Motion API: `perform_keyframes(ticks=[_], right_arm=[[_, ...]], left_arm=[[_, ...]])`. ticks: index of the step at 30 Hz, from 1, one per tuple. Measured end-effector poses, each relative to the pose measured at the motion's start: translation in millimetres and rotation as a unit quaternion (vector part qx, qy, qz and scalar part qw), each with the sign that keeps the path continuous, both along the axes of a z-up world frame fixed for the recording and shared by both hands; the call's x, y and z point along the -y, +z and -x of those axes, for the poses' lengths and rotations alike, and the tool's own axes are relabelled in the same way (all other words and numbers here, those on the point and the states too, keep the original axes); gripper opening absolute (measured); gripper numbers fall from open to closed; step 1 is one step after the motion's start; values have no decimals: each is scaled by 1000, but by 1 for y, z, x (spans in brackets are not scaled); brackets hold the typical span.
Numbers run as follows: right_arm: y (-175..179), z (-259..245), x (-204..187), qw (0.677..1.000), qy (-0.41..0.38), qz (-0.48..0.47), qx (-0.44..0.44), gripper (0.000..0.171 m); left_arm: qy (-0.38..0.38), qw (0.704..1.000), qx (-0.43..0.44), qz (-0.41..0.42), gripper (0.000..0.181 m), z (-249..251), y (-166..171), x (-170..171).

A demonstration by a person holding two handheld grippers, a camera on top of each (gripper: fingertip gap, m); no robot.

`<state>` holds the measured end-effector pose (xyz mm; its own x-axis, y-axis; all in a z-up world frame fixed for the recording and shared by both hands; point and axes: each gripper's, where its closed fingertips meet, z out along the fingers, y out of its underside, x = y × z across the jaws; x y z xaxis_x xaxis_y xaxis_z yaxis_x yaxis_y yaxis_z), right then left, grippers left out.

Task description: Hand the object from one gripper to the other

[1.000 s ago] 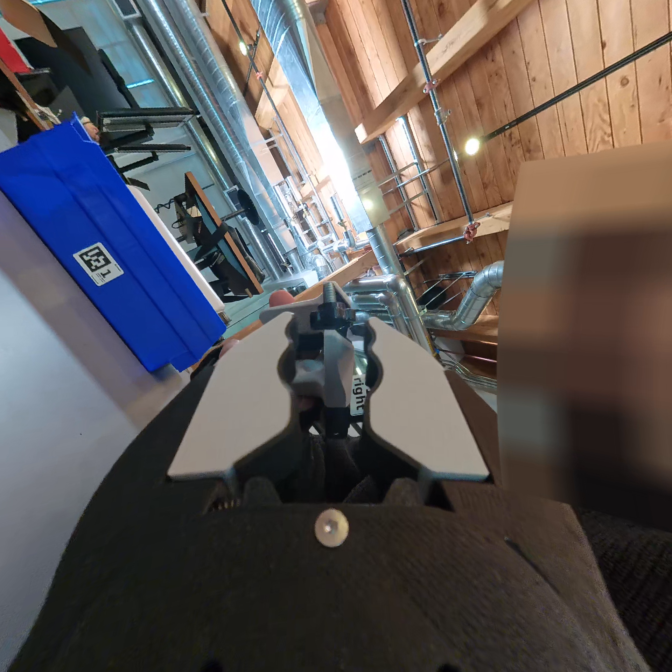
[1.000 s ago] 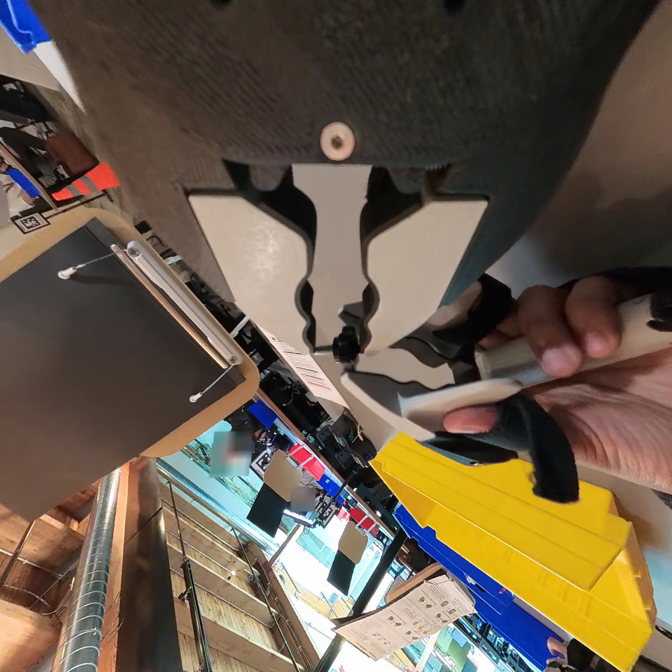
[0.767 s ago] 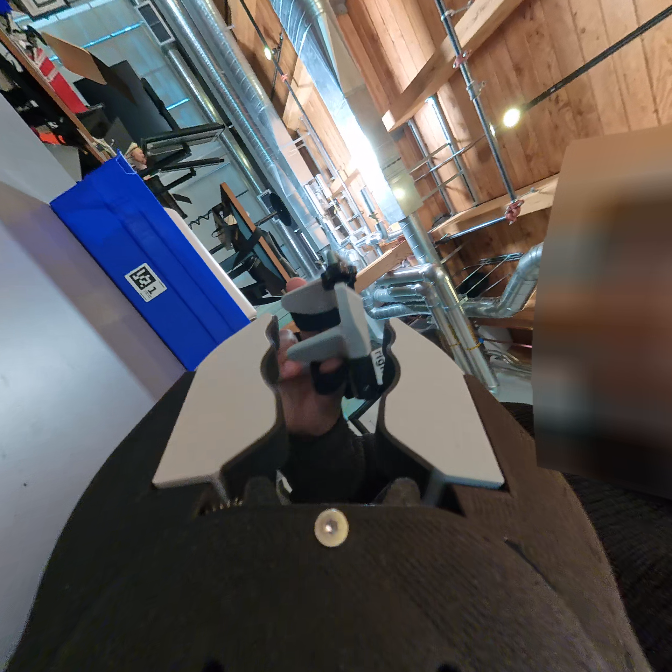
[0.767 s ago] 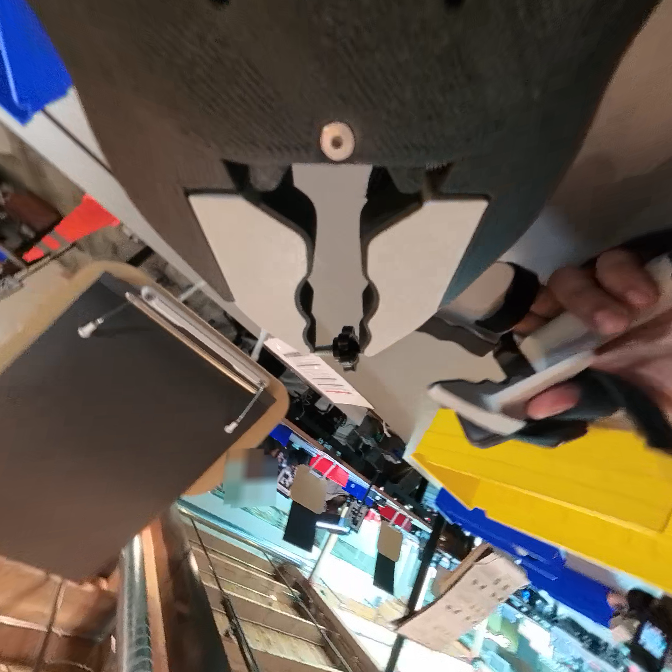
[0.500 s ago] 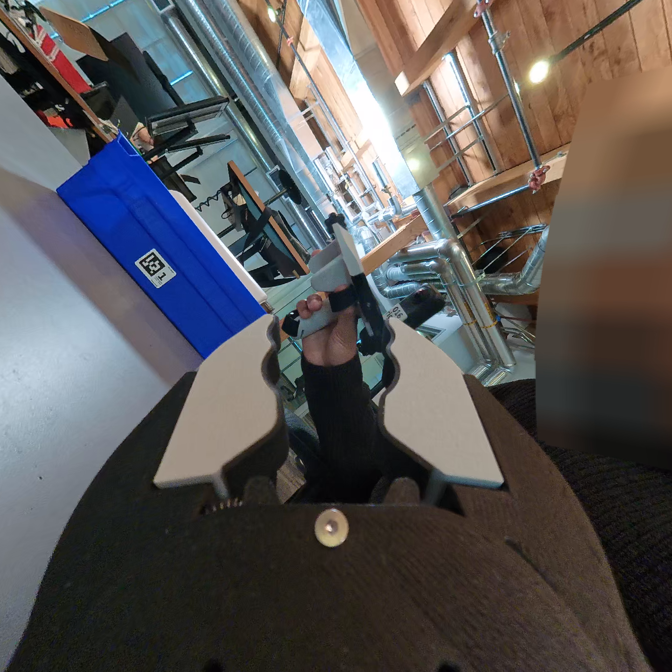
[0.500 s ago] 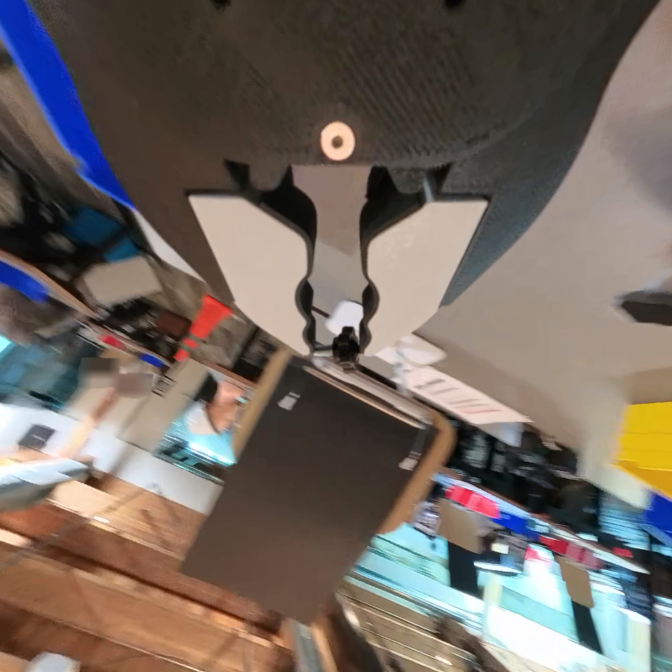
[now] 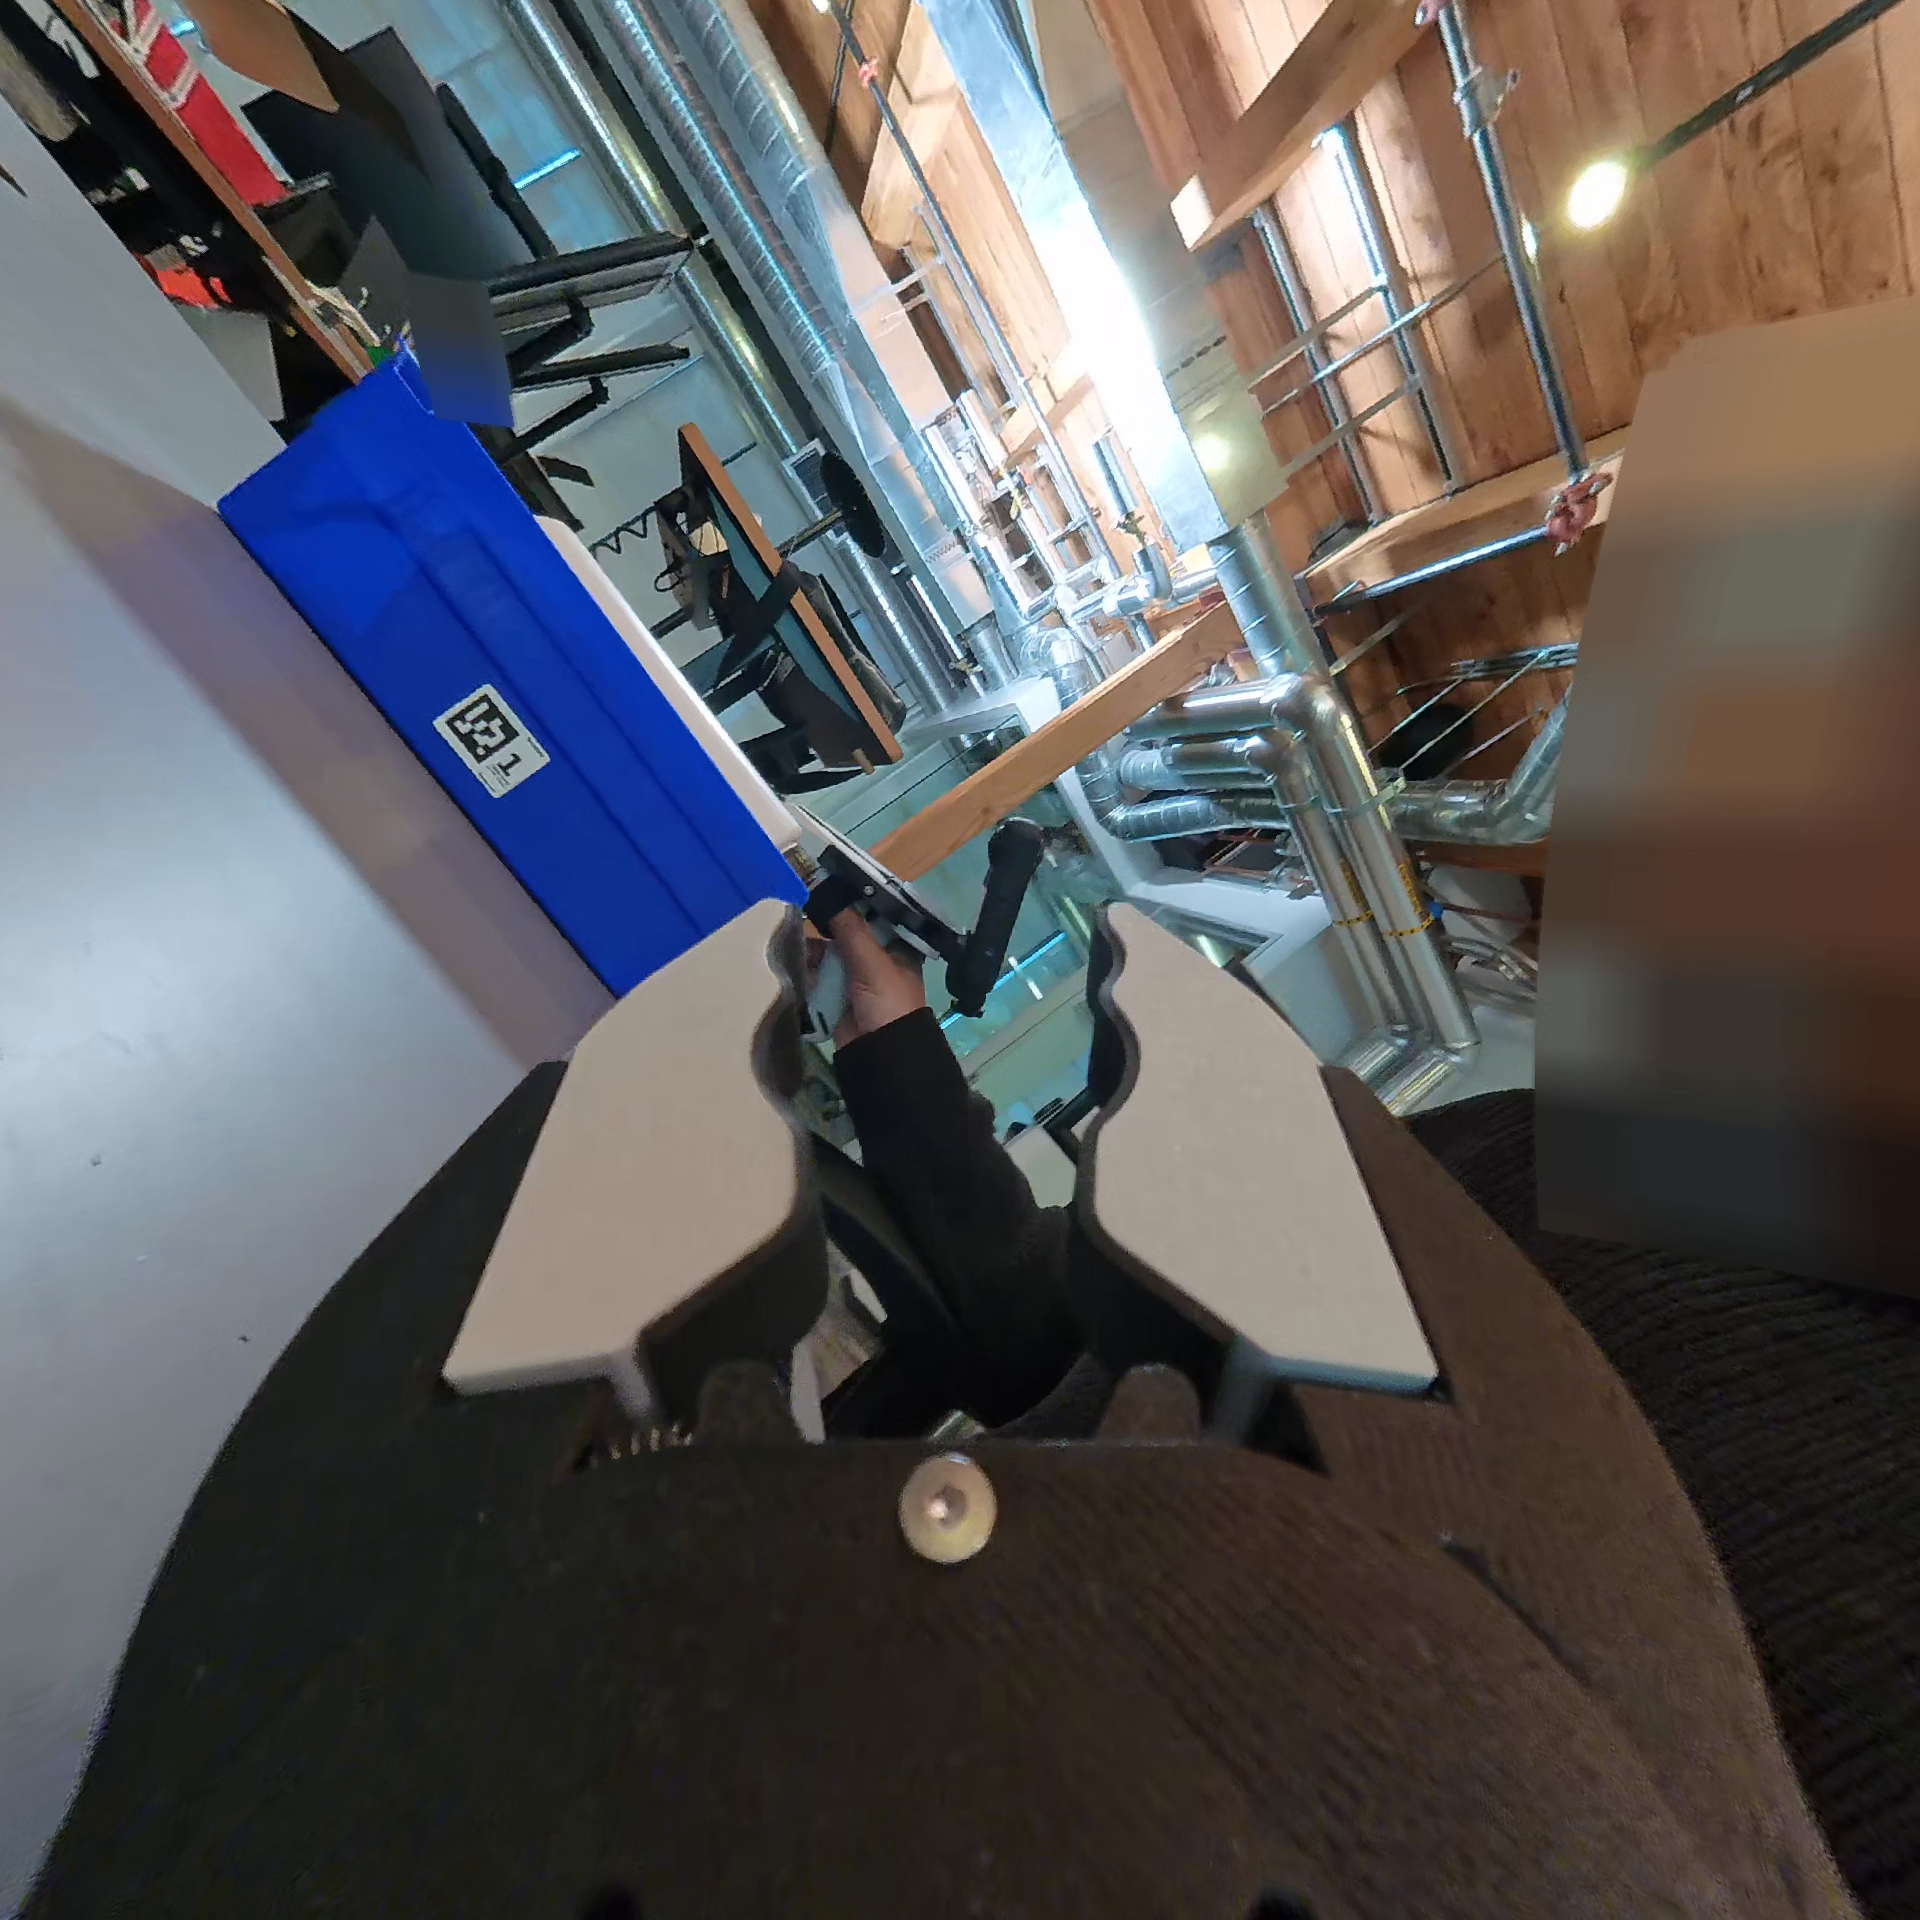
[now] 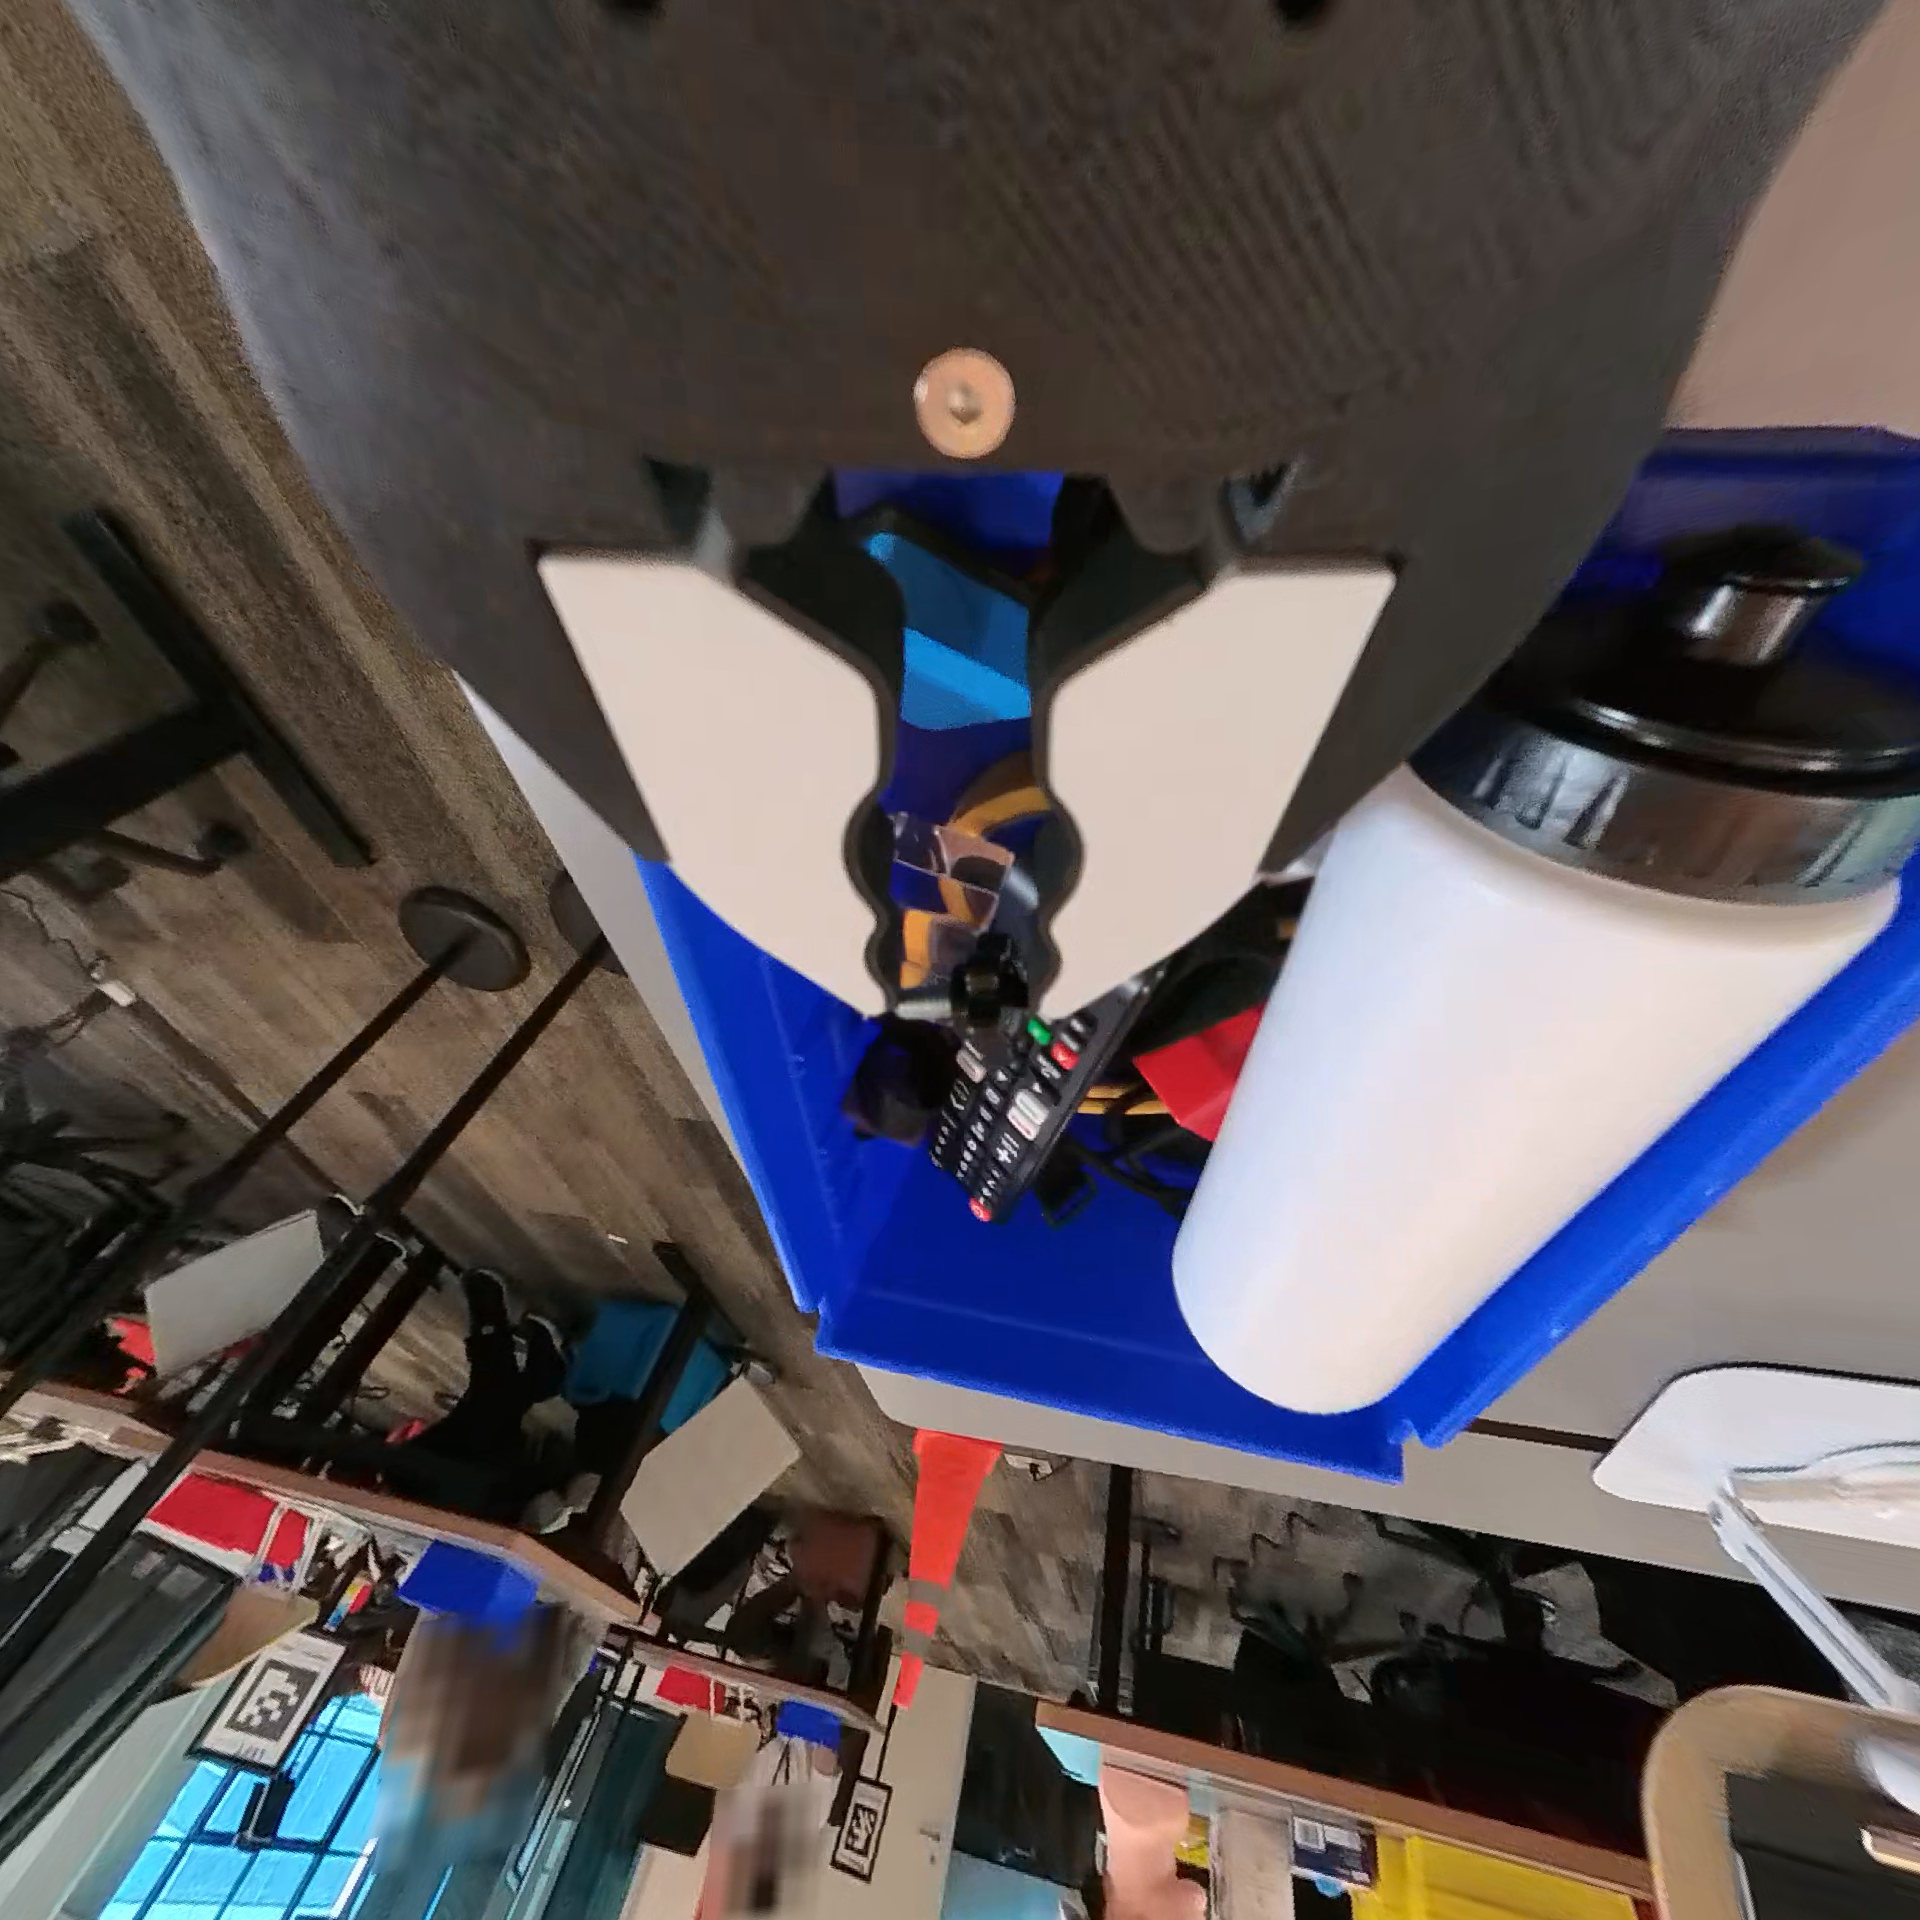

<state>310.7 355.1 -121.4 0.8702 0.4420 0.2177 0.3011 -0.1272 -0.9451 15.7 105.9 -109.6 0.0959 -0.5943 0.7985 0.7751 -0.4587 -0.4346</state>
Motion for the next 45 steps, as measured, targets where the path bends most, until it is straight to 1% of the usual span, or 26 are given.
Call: perform_keyframes(ticks=[7,10,12,16,19,24,31,40,45], right_arm=[[-5,-11,-4,999,-12,18,-25,23],[-1,-10,-3,1000,-12,8,-18,28],[2,-4,1,1000,-5,2,-10,31],[10,8,13,1000,13,-18,8,34],[19,16,19,999,22,-43,22,33],[21,23,20,996,24,-64,58,33],[18,28,20,995,33,-63,72,33],[25,34,26,994,43,-75,67,31],[24,36,26,993,45,-77,71,31]], left_arm=[[31,994,-104,-20,50,6,-3,-2],[44,985,-164,-31,49,5,-6,-2],[49,975,-214,-40,47,2,-10,-1],[59,944,-319,-57,41,-4,-20,1],[76,929,-356,-66,39,-2,-20,4],[102,918,-376,-76,36,8,-17,5],[115,929,-347,-61,36,18,-15,-2],[121,903,-405,-76,34,13,-19,0],[127,906,-397,-73,33,17,-17,-1]])
